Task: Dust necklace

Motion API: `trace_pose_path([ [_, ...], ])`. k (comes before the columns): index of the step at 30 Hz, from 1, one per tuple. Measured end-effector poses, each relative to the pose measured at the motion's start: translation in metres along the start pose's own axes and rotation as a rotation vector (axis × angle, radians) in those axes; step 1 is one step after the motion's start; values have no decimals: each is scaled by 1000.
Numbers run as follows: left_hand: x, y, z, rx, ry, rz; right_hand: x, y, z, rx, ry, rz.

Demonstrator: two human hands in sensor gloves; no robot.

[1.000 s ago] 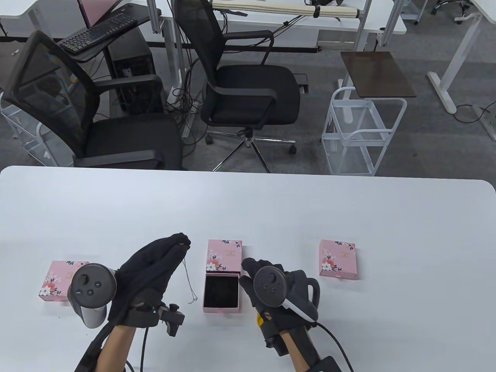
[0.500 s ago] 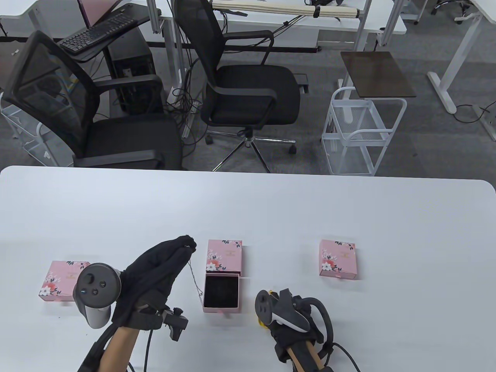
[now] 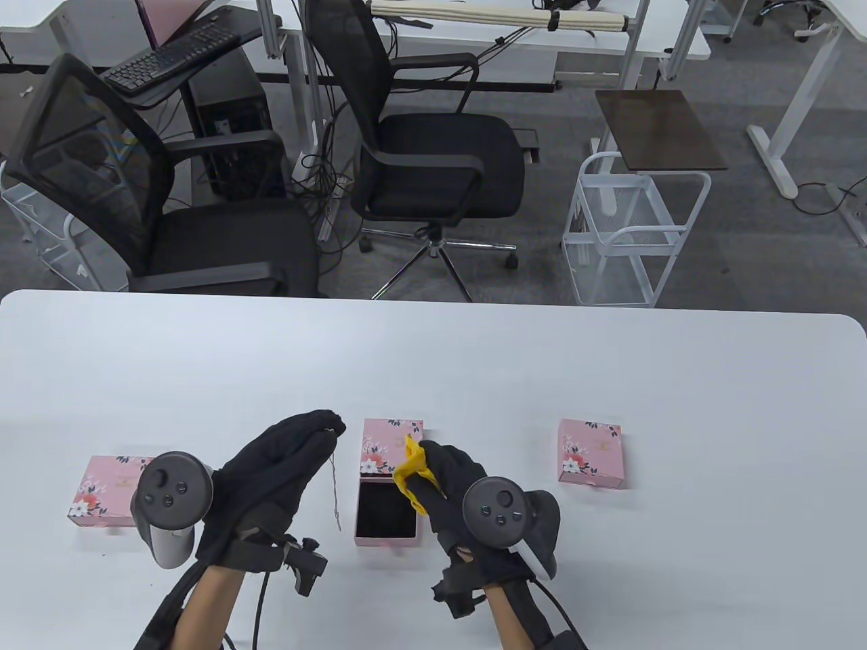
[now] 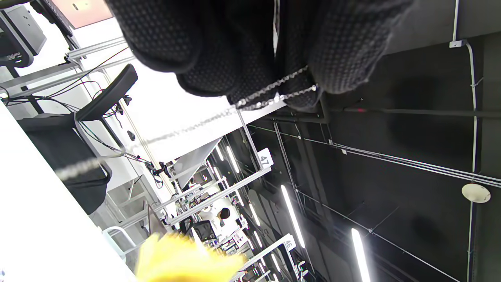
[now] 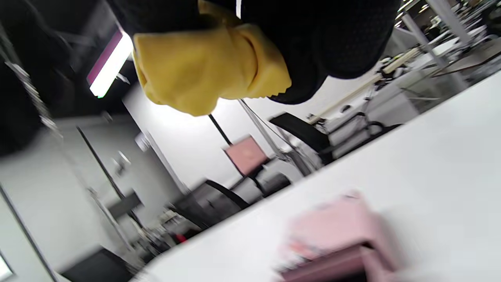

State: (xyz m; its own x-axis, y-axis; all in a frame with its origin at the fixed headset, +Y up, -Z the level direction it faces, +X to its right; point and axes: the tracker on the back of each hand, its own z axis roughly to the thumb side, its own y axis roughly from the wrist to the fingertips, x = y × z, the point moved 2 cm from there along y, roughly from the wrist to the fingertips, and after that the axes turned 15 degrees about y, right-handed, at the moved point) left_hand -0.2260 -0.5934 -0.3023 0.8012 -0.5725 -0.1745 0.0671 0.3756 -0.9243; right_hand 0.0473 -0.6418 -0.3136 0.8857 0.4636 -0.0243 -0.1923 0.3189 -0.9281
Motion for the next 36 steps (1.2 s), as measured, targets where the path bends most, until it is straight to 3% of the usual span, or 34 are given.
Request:
trace_pose_path([
  [5, 6, 1, -1, -13, -15, 0, -12, 11, 34, 108, 254, 41],
  [7, 7, 1, -2, -18, -18, 2, -17, 13, 41, 124, 281, 62],
  [13, 11, 1, -1, -28, -39, -11, -32, 14, 47, 137, 274, 90],
  [19, 20, 0, 2, -20, -10, -40, -33, 10, 48, 122, 237, -22],
  [27, 23, 0, 2, -24, -52, -107, -35, 8, 47, 73, 285, -47],
  [32, 24, 1, 3, -9, -66, -140, -36, 8, 47, 68, 308, -36],
  [36, 21, 1, 4, -4, -38, -105, -38, 9, 49, 83, 296, 39],
])
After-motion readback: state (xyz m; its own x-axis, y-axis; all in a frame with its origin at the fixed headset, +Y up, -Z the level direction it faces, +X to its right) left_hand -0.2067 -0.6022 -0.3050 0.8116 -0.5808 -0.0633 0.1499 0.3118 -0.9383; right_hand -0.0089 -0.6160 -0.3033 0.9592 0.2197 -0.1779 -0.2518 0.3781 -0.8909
